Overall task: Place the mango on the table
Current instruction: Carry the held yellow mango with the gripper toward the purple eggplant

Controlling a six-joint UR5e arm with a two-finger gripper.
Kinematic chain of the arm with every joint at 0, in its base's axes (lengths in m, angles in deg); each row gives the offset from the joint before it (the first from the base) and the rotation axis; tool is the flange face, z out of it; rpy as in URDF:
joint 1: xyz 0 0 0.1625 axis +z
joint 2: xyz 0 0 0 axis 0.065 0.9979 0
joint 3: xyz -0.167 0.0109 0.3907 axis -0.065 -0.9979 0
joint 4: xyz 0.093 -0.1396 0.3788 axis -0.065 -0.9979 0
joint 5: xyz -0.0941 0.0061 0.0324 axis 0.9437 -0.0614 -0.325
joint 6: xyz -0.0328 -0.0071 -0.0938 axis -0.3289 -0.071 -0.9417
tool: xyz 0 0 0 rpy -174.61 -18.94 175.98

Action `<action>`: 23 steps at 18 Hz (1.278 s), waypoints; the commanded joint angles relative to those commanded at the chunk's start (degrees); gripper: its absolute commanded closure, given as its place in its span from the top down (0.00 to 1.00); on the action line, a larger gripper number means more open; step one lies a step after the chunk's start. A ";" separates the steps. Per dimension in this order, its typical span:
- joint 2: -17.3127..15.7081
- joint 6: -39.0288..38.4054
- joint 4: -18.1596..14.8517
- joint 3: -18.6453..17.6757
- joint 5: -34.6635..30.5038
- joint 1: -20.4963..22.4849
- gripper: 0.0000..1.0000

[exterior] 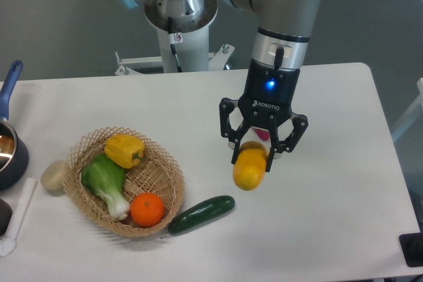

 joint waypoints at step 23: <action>0.17 11.49 -0.79 -5.63 -24.68 -2.11 0.03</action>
